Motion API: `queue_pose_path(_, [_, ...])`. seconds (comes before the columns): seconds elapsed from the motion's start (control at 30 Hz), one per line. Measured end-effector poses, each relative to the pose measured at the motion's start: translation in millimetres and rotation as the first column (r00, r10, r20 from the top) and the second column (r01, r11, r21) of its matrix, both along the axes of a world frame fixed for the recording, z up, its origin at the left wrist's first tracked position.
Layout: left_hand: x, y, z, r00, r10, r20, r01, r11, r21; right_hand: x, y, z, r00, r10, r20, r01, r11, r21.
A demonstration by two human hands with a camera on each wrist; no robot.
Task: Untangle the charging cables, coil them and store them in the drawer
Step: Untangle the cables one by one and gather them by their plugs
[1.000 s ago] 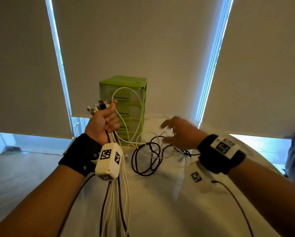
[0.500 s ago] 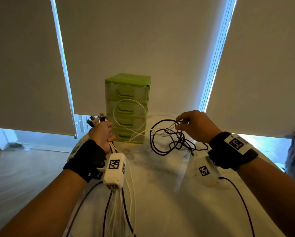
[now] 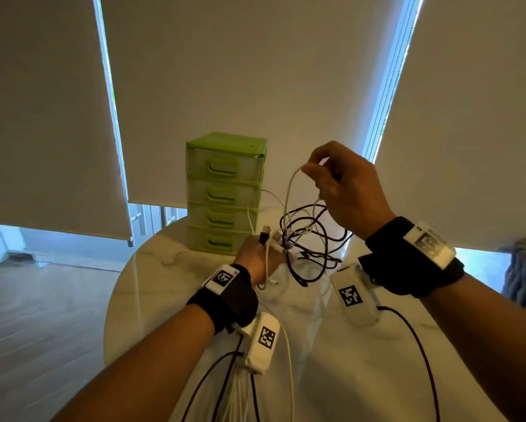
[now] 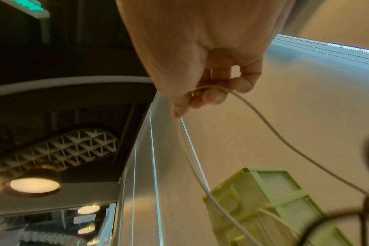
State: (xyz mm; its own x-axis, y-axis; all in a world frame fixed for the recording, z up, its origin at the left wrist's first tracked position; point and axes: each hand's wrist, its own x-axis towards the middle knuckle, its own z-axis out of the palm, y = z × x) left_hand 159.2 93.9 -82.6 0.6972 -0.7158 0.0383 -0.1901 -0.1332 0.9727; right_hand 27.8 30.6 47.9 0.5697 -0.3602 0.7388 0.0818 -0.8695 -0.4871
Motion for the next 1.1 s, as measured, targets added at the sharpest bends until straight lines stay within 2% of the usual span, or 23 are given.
queue_pose_path(0.1, [3.1, -5.5, -6.7, 0.964, 0.111, 0.242, -0.138, 0.985, 0.099, -14.9, -1.3, 14.4, 1.0, -0.007, 0.029, 0.009, 0.998, -0.058])
queue_pose_path(0.17, [13.4, 2.2, -8.9, 0.952, 0.218, 0.215, -0.239, 0.968, 0.077, -36.2, -15.4, 28.6, 0.989, -0.126, 0.073, 0.134, 0.984, -0.118])
queue_pose_path(0.23, [32.6, 12.1, -13.4, 0.942, 0.315, 0.111, -0.322, 0.946, 0.047, -64.4, -41.0, 37.5, 0.947, -0.319, -0.042, 0.31, 0.94, -0.146])
queue_pose_path(0.27, [41.6, 16.0, -16.9, 0.936, 0.35, 0.041, -0.351, 0.936, 0.019, -76.8, -55.0, 37.5, 0.894, -0.408, -0.186, 0.387, 0.912, -0.138])
queue_pose_path(0.33, [47.7, 23.3, -16.9, 0.914, 0.39, -0.108, -0.399, 0.914, -0.072, -94.6, -77.6, 22.9, 0.687, -0.5, -0.527, 0.507, 0.85, -0.146])
queue_pose_path(0.37, [45.2, 25.2, -13.8, 0.903, 0.393, -0.174, -0.415, 0.901, -0.122, -98.4, -83.8, 10.8, 0.576, -0.492, -0.653, 0.525, 0.835, -0.165])
queue_pose_path(0.4, [41.6, 25.9, -10.1, 0.903, 0.375, -0.212, -0.411, 0.897, -0.164, -99.0, -86.5, -2.2, 0.501, -0.453, -0.737, 0.512, 0.842, -0.169])
queue_pose_path(0.43, [38.0, 24.8, -8.2, 0.912, 0.348, -0.217, -0.39, 0.9, -0.196, -96.4, -86.9, -13.8, 0.472, -0.407, -0.782, 0.475, 0.865, -0.163])
queue_pose_path(0.47, [33.0, 23.1, -5.6, 0.924, 0.328, -0.196, -0.367, 0.907, -0.208, -91.3, -84.7, -22.4, 0.487, -0.376, -0.788, 0.421, 0.892, -0.166])
queue_pose_path(0.5, [29.2, 21.6, -3.6, 0.938, 0.303, -0.168, -0.334, 0.918, -0.213, -84.1, -80.3, -27.9, 0.536, -0.361, -0.763, 0.365, 0.914, -0.176])
queue_pose_path(0.6, [18.5, 19.4, 5.0, 0.961, 0.215, -0.175, -0.254, 0.935, -0.249, -57.4, -58.0, -28.8, 0.776, -0.237, -0.585, 0.203, 0.971, -0.125])
queue_pose_path(0.63, [16.1, 19.5, 9.6, 0.966, 0.203, -0.157, -0.238, 0.938, -0.251, -47.8, -50.5, -27.3, 0.817, -0.186, -0.545, 0.152, 0.983, -0.107])
queue_pose_path(0.7, [13.1, 20.4, 16.7, 0.979, 0.156, -0.13, -0.187, 0.944, -0.271, -29.4, -39.7, -26.3, 0.8, -0.125, -0.587, 0.06, 0.99, -0.129])
queue_pose_path(0.77, [6.6, 25.4, 27.6, 0.986, 0.103, -0.13, -0.138, 0.945, -0.295, -15.5, -34.8, -28.9, 0.714, -0.124, -0.689, -0.001, 0.984, -0.179])
queue_pose_path(0.83, [3.7, 31.6, 34.6, 0.989, 0.036, -0.146, -0.078, 0.953, -0.291, -7.3, -35.2, -35.6, 0.64, -0.189, -0.745, -0.04, 0.96, -0.279])
queue_pose_path(0.9, [3.3, 37.4, 39.7, 0.988, 0.001, -0.152, -0.041, 0.965, -0.261, -6.2, -37.3, -41.5, 0.607, -0.269, -0.748, -0.056, 0.924, -0.378])
queue_pose_path(0.97, [7.8, 39.8, 40.3, 0.989, 0.028, -0.145, -0.066, 0.962, -0.264, -14.3, -41.2, -39.6, 0.632, -0.295, -0.716, -0.026, 0.916, -0.4])
queue_pose_path(1.03, [14.3, 41.5, 36.9, 0.977, 0.122, -0.175, -0.165, 0.952, -0.258, -28.6, -53.3, -32.1, 0.742, -0.326, -0.585, 0.061, 0.903, -0.426])
queue_pose_path(1.1, [22.0, 41.1, 31.7, 0.951, 0.2, -0.236, -0.257, 0.935, -0.243, -47.2, -71.3, -25.3, 0.851, -0.34, -0.4, 0.18, 0.905, -0.386])
